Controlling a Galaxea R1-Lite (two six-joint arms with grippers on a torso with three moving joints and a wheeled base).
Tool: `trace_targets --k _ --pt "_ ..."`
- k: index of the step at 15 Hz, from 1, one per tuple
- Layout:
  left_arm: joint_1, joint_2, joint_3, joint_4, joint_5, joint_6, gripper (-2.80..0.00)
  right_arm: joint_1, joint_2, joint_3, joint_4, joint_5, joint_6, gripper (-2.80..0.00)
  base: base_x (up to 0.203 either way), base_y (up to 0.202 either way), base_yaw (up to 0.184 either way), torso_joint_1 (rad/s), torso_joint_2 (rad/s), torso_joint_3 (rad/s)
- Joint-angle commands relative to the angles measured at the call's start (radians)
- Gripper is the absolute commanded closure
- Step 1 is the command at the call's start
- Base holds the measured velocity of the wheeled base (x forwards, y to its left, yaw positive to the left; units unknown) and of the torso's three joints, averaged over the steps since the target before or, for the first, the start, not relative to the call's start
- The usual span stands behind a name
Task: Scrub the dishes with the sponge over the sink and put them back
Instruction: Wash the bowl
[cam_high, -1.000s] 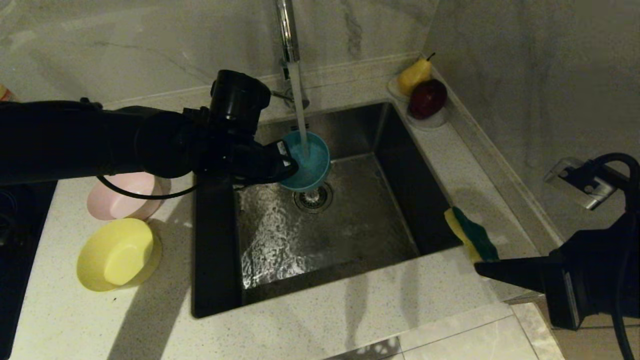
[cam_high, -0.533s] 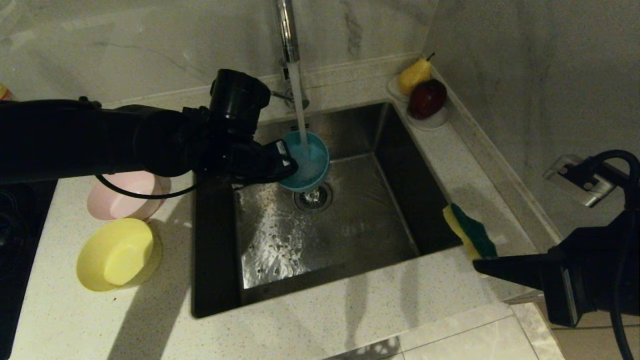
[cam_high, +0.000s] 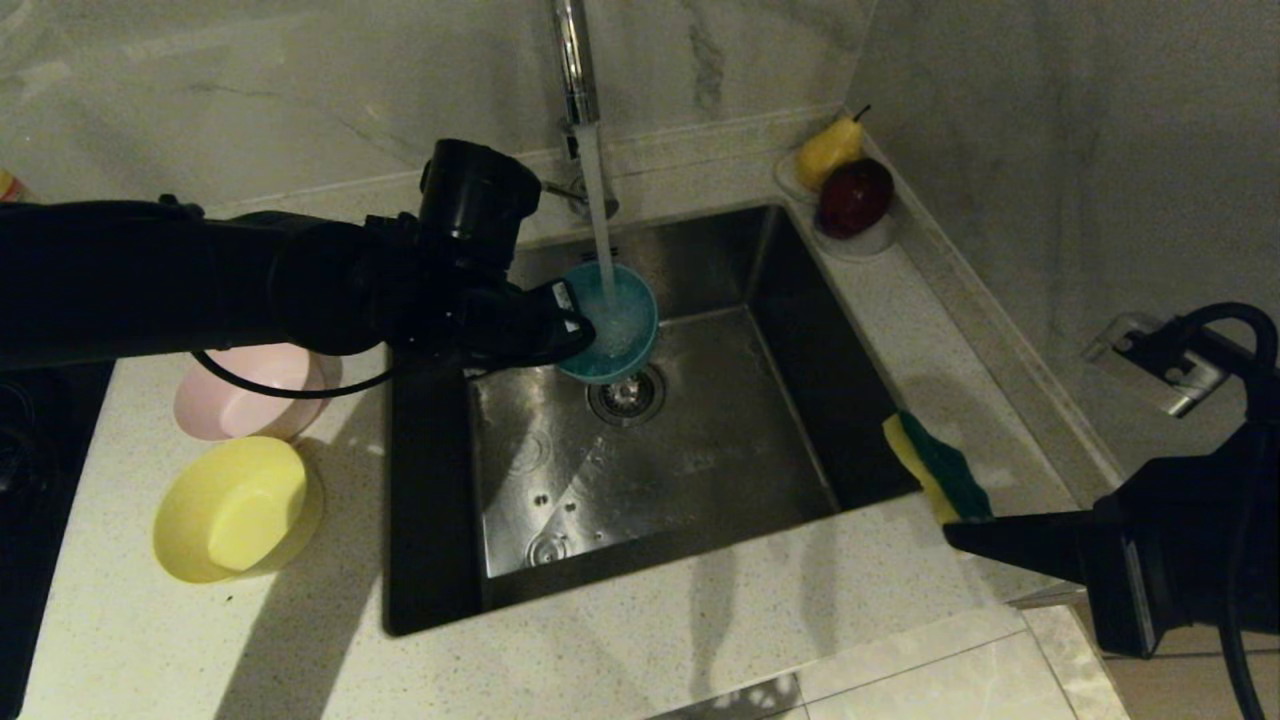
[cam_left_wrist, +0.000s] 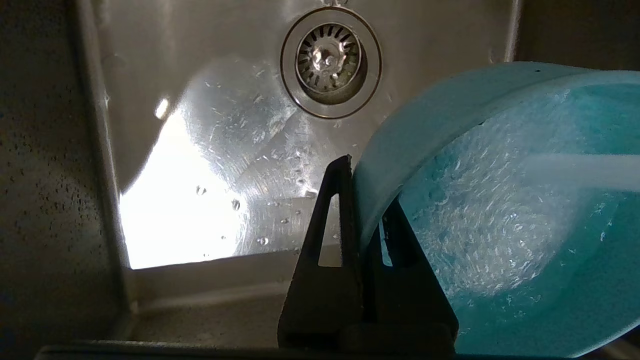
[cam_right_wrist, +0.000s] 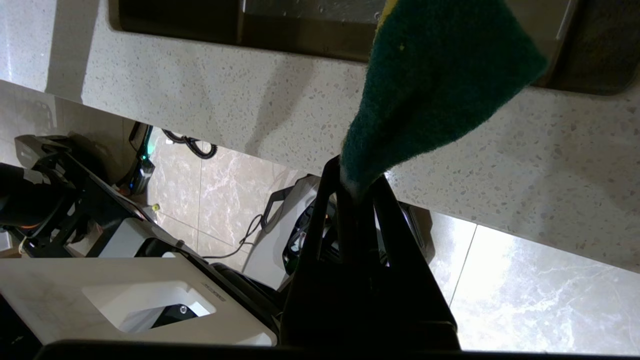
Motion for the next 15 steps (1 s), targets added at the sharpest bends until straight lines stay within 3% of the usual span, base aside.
trace_targets --k 1,4,7,10,13,15 --pt "0.000 -0.004 0.008 0.000 0.008 -0.003 0.00 0.000 0.003 0.000 0.002 0.001 0.001 0.00 0.000 0.000 0.000 0.000 0.00 0.000" --pt "-0.003 -0.047 0.050 -0.003 0.073 0.011 0.00 0.000 0.002 0.003 0.002 0.002 0.003 0.00 0.000 0.000 0.000 0.000 0.00 0.000" --pt "-0.003 -0.144 0.170 -0.077 0.081 0.054 0.00 0.002 -0.005 0.017 0.002 0.002 0.005 0.00 0.000 0.000 0.000 0.000 0.00 0.000" --pt "-0.002 -0.245 0.389 -0.294 0.083 0.183 0.00 0.002 -0.012 0.021 0.002 0.002 0.008 0.00 0.000 0.000 0.000 0.000 0.00 0.000" --pt "-0.002 -0.347 0.612 -0.613 0.081 0.358 0.00 0.008 -0.008 0.023 0.002 0.002 0.030 0.00 0.000 0.000 0.000 0.000 0.00 0.000" --pt "-0.002 -0.383 0.688 -0.802 0.079 0.461 0.00 0.011 -0.008 0.023 0.002 0.002 0.031 0.00 0.000 0.000 0.000 0.000 0.00 0.000"
